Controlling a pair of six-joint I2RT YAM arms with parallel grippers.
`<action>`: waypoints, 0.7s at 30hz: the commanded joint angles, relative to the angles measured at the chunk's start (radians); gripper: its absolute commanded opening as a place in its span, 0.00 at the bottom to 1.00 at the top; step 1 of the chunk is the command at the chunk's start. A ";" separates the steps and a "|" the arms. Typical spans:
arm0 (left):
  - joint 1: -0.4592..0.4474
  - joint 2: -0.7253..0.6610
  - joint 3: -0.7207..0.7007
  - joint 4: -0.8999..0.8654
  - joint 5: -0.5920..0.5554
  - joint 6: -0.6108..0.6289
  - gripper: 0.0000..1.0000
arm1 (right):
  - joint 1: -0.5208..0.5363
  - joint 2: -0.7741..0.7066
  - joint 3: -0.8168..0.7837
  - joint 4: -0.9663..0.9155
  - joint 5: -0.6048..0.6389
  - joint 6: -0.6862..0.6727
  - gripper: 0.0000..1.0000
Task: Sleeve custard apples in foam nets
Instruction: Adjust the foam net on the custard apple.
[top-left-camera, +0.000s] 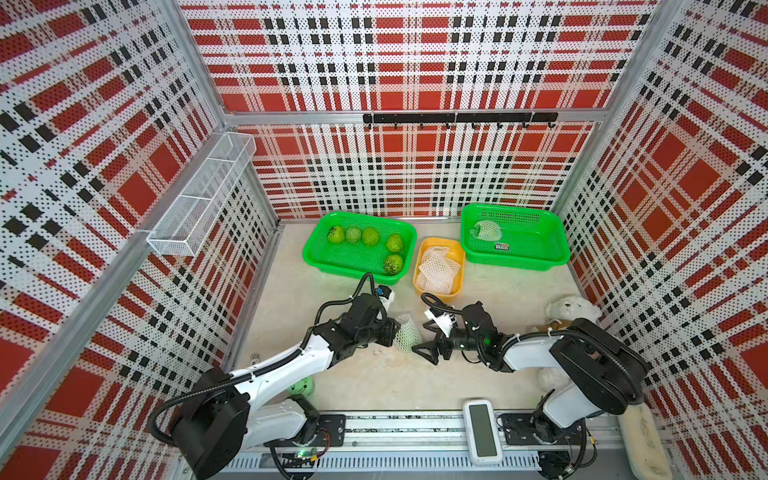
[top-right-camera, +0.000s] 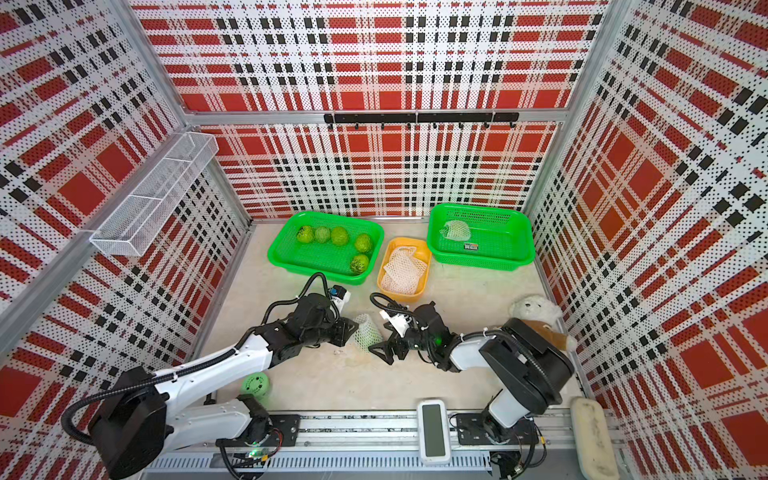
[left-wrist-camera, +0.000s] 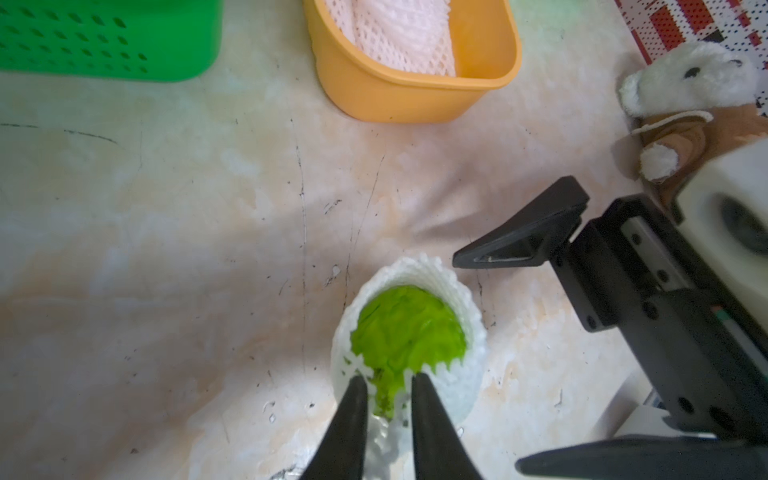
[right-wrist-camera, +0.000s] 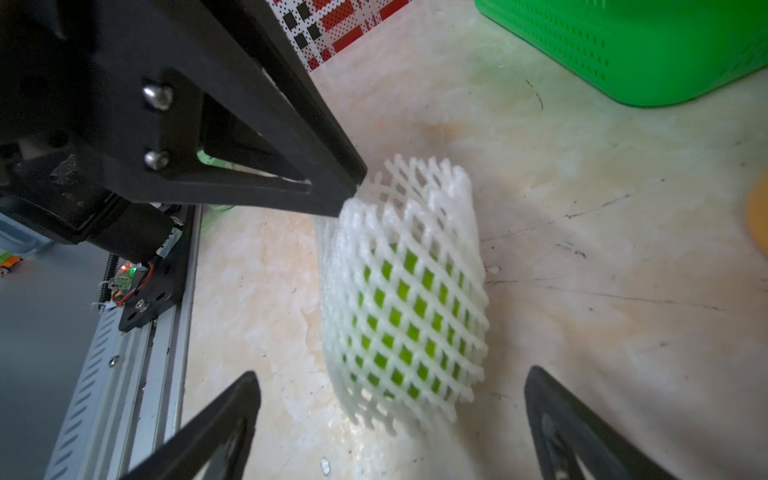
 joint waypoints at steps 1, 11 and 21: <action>-0.015 0.019 0.006 0.045 0.030 0.019 0.25 | 0.028 0.005 0.010 0.124 0.022 -0.070 1.00; -0.026 0.031 -0.001 0.059 0.049 0.021 0.29 | 0.074 0.093 0.058 0.095 0.114 -0.099 1.00; -0.031 0.027 -0.020 0.078 0.056 0.016 0.34 | 0.106 0.173 0.089 0.114 0.247 -0.097 0.97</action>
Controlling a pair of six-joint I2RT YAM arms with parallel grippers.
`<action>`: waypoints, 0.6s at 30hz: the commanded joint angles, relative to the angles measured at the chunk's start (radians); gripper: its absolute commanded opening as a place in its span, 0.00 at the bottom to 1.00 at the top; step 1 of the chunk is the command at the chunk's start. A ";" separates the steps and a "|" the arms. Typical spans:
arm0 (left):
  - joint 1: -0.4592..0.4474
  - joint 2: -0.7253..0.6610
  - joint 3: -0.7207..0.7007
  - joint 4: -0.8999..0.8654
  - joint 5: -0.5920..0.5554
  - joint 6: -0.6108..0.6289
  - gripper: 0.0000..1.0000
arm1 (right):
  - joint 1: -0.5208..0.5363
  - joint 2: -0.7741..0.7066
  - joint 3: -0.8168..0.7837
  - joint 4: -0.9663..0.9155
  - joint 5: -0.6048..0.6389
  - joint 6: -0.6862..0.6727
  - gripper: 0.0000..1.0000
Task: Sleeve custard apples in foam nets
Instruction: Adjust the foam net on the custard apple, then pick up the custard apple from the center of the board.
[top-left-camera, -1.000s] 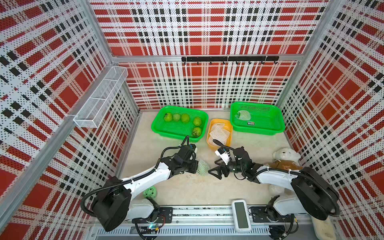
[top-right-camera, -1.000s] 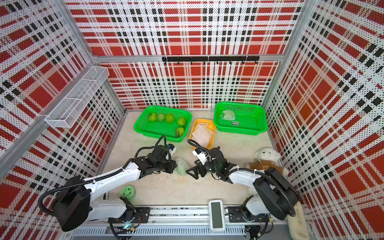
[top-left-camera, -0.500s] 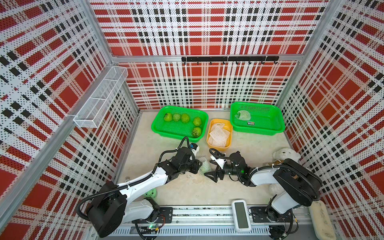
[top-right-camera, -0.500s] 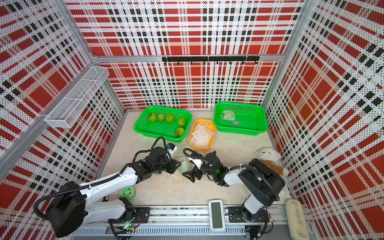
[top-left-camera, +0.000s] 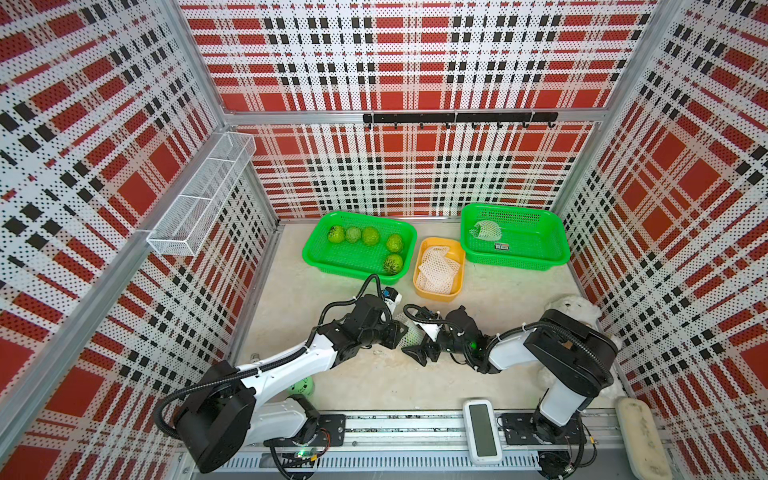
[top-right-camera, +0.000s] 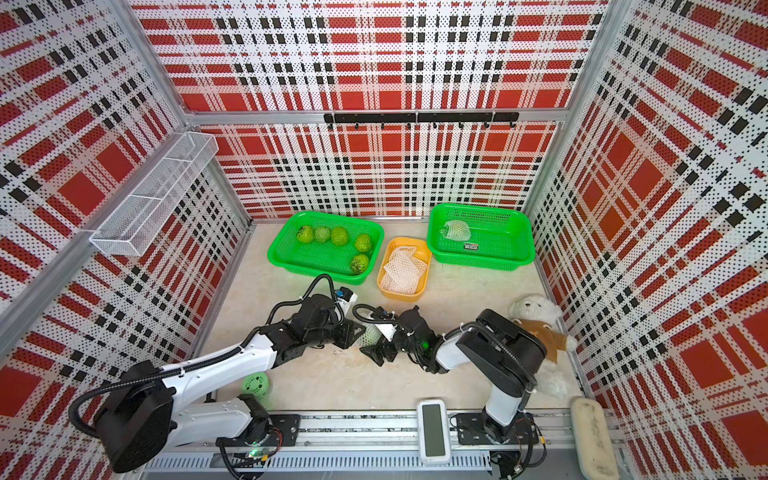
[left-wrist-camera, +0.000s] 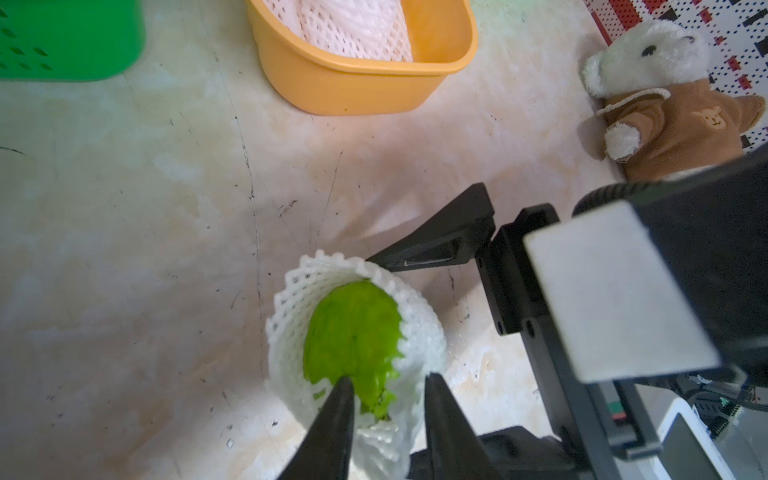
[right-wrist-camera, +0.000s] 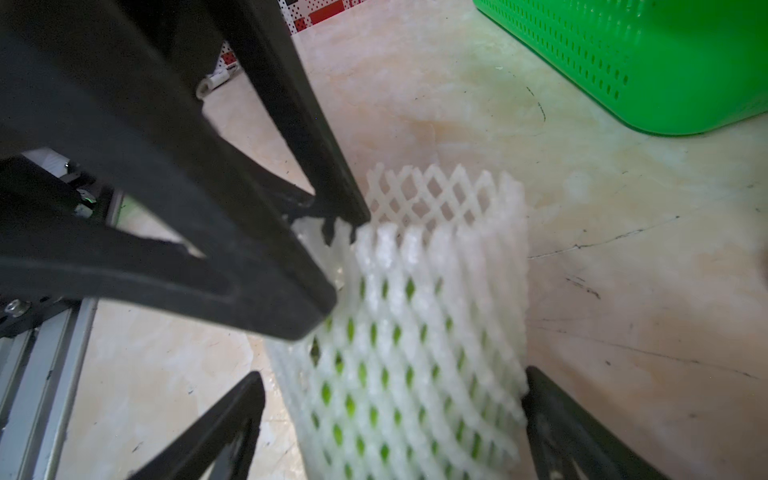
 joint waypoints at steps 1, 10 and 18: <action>-0.010 -0.001 -0.010 0.033 0.007 0.003 0.34 | 0.004 0.035 0.030 0.050 0.060 -0.010 0.97; 0.000 -0.035 -0.022 0.030 0.018 -0.003 0.55 | 0.005 0.088 0.050 0.068 0.086 -0.009 0.84; 0.097 -0.170 -0.075 0.018 0.065 -0.012 1.00 | -0.004 0.076 0.039 0.072 0.052 -0.004 0.74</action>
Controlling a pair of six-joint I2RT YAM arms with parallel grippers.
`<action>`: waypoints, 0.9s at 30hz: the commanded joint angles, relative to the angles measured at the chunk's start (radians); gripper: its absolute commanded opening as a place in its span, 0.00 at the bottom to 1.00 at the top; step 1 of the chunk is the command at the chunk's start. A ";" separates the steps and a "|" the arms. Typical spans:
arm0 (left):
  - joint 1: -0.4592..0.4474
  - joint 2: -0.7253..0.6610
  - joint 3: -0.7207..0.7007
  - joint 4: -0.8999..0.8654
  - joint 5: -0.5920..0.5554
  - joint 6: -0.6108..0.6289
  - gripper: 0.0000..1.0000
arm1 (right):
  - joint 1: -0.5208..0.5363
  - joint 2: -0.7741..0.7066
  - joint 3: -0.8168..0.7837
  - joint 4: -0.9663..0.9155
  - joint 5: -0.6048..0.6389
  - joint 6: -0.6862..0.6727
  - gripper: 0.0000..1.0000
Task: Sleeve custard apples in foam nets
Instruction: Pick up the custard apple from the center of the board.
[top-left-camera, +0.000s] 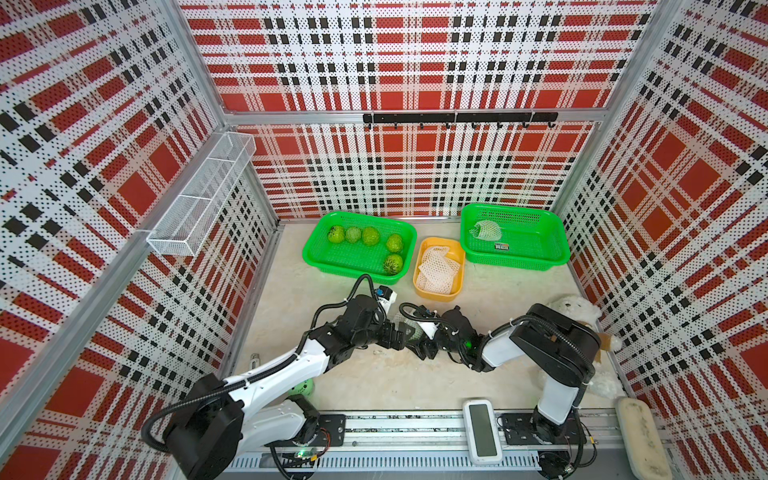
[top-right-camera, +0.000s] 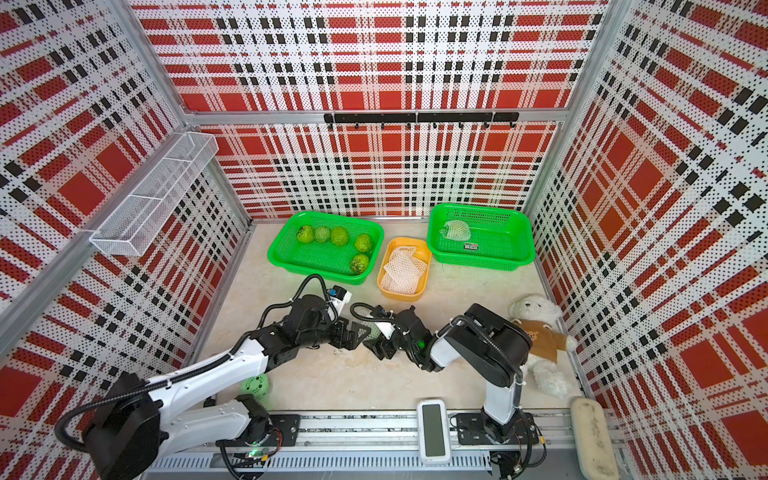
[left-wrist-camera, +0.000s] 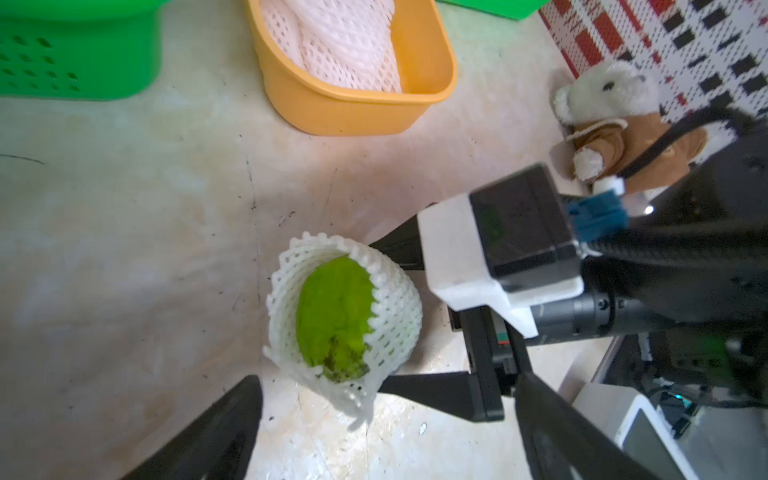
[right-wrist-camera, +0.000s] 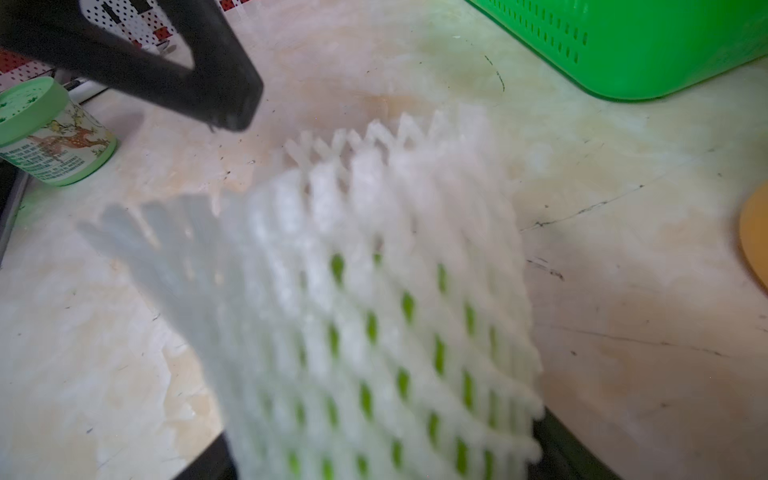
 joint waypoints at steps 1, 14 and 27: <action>0.044 -0.064 -0.039 0.004 0.029 -0.011 0.99 | -0.011 -0.017 -0.002 0.058 -0.037 0.000 0.74; 0.043 -0.323 -0.210 0.273 0.086 0.083 0.99 | -0.144 -0.273 0.130 -0.578 -0.452 0.040 0.57; -0.129 -0.334 -0.027 0.153 0.231 0.424 1.00 | -0.191 -0.462 0.375 -1.360 -0.714 0.011 0.56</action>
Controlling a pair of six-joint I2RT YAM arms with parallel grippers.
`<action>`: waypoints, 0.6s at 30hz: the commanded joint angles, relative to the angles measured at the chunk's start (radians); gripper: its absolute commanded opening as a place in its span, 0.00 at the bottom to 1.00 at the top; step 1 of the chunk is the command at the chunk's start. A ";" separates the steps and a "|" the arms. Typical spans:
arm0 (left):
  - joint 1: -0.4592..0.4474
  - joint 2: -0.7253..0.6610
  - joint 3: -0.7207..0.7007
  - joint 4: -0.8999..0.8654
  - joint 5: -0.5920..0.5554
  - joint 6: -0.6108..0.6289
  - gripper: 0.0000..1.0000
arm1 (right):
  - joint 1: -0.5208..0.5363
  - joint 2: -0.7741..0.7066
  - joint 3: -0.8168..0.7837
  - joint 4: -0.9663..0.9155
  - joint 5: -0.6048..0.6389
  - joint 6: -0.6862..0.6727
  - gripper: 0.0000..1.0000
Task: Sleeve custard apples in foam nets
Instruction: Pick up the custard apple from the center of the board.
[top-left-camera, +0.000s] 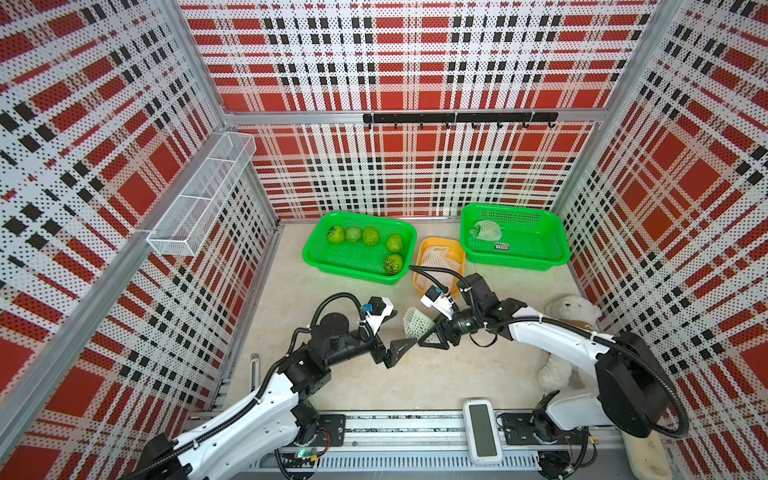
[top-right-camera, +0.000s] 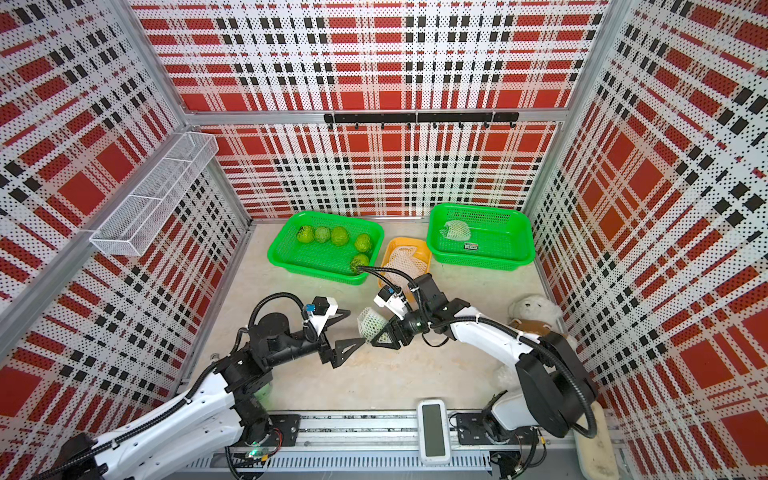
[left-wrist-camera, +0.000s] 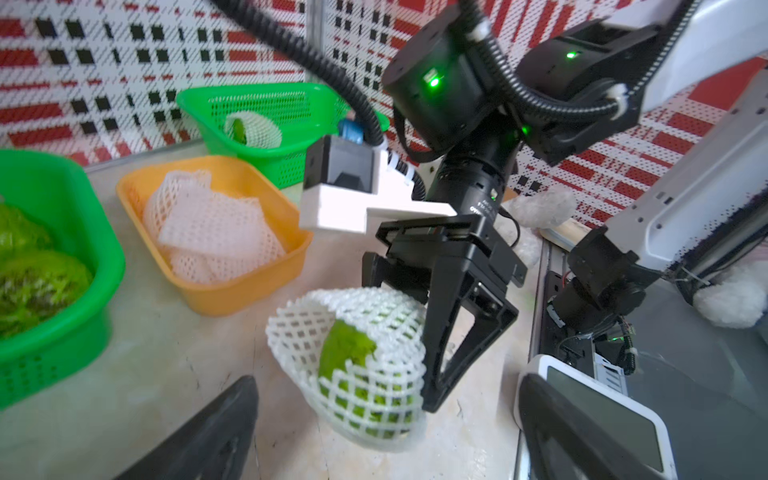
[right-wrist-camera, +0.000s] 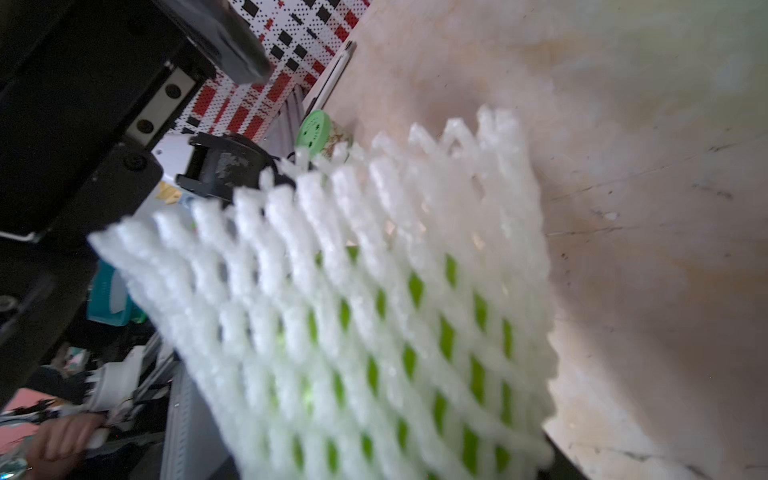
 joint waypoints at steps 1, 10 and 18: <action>-0.039 0.028 0.077 -0.049 0.087 0.117 0.99 | -0.005 -0.048 0.057 -0.219 -0.116 -0.033 0.56; -0.118 0.131 0.152 -0.132 0.088 0.160 0.99 | -0.026 -0.077 0.196 -0.373 -0.205 -0.039 0.55; -0.146 0.086 0.138 -0.133 0.022 0.157 0.99 | -0.042 -0.032 0.250 -0.376 -0.224 0.001 0.54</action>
